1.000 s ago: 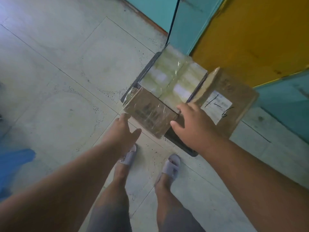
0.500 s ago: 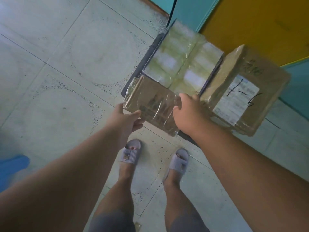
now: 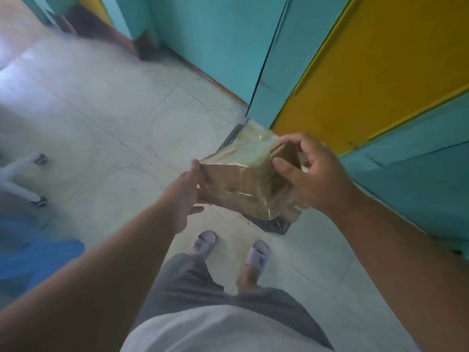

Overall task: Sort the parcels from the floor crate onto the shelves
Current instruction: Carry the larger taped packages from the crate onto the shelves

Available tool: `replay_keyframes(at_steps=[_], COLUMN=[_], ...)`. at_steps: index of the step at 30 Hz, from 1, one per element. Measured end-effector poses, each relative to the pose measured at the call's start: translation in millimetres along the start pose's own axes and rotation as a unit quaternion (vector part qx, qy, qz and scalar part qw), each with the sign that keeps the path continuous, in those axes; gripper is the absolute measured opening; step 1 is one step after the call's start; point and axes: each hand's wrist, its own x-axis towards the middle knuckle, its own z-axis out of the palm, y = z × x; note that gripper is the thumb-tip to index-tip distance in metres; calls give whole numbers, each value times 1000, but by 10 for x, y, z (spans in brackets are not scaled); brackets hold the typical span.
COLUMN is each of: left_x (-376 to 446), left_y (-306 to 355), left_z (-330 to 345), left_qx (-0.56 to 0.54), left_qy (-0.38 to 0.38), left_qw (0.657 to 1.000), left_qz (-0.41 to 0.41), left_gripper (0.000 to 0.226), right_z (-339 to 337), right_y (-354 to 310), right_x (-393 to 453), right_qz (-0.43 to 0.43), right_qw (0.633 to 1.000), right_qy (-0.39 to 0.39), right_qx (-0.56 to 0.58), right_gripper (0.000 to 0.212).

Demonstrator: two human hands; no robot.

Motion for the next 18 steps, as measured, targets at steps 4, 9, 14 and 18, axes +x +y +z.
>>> replay_keyframes(at_steps=[4, 9, 14, 18], left_x=[-526, -864, -956, -1125], left_y=[234, 496, 643, 572], left_z=[-21, -123, -1, 334], left_qx=[11, 51, 160, 162], left_qy=[-111, -189, -250, -274], left_qw=[991, 973, 943, 944], left_qz=[68, 123, 147, 89], left_gripper=[21, 23, 19, 39], right_z=[-298, -495, -634, -803], right_y=[-308, -528, -684, -640], right_x=[-185, -427, -962, -1500], right_qz=[99, 235, 184, 186], right_qw=[990, 954, 964, 958], right_qy=[97, 182, 122, 158], right_qx=[3, -46, 151, 151], right_gripper=[34, 43, 75, 87])
